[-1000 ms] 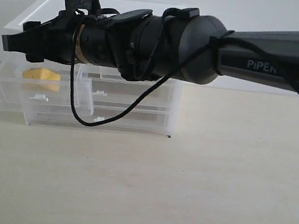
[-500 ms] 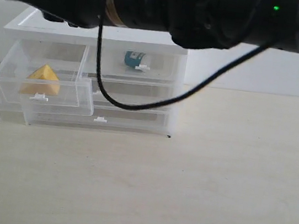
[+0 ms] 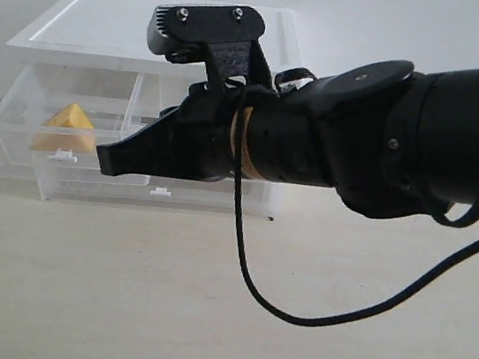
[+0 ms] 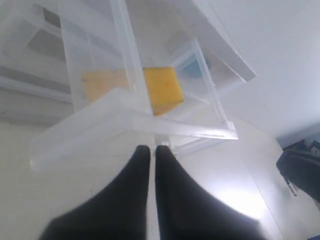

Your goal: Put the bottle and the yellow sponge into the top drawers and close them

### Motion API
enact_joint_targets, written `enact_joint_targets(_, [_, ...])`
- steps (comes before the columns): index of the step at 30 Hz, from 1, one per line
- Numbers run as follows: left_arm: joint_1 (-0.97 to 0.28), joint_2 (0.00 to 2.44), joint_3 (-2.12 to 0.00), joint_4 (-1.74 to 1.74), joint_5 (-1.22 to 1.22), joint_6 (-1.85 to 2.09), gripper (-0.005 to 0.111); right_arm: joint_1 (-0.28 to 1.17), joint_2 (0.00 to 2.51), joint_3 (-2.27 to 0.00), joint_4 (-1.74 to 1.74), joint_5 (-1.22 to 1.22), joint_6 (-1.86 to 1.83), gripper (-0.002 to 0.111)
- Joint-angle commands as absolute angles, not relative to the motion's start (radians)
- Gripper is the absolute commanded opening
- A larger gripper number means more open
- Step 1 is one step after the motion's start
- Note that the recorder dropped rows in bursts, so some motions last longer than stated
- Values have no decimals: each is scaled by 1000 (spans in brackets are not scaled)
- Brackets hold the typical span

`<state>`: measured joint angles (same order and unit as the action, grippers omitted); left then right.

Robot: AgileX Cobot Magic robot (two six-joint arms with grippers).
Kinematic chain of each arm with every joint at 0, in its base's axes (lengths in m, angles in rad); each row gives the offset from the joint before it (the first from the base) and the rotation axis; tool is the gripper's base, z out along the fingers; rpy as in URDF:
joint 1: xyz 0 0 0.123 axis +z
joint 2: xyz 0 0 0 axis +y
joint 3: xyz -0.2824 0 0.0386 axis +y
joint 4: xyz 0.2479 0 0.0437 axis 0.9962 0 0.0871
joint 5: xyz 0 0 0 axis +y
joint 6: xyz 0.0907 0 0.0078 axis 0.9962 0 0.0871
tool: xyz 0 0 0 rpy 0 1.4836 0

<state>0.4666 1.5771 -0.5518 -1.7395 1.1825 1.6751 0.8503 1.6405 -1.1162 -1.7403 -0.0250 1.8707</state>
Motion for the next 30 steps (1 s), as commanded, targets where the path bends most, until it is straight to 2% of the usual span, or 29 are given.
enact_joint_targets(1, [456,1609,-617,-1744,1202,1651,4,847,1628,-1108,-1744,-32,1863,0])
enact_joint_targets(12, [303,1721,-840,-1744,1180,1573,4,847,1628,-1106,-1744,-94,1833,0])
enact_joint_targets(18, [272,1721,-940,-1744,1012,1513,4,847,1628,-1075,-1744,-104,1831,0])
enact_joint_targets(30, [267,1760,-1073,-1744,965,1427,4,847,1628,-1037,-1744,-78,1830,0])
